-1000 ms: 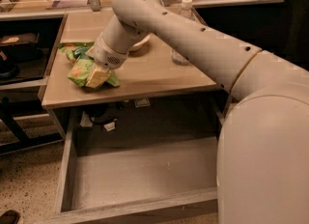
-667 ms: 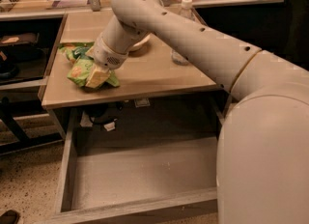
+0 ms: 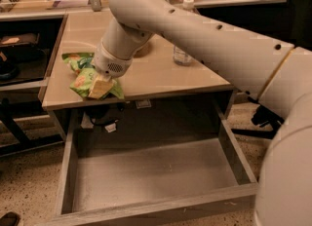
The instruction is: Place green rice chip bag into top drawer
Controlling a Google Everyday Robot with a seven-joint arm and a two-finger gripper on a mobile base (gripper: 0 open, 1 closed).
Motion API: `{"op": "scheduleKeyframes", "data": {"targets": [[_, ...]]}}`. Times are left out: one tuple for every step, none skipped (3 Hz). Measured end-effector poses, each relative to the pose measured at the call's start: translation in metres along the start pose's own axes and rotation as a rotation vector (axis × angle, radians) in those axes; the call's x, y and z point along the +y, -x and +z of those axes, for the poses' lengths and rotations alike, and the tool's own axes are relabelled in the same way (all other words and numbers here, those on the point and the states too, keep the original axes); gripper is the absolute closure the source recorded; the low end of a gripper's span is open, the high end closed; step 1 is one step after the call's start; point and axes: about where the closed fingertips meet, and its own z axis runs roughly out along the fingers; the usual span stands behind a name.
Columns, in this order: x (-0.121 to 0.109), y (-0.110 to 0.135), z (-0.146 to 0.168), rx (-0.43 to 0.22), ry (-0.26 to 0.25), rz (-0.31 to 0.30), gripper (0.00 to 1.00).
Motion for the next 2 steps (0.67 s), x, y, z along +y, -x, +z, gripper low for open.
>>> {"op": "scheduleKeyframes", "data": {"targets": [[0.033, 0.005, -0.014, 0.032, -0.013, 0.028, 1.0], [0.066, 0.004, -0.032, 0.065, -0.054, 0.073, 1.0]]}}
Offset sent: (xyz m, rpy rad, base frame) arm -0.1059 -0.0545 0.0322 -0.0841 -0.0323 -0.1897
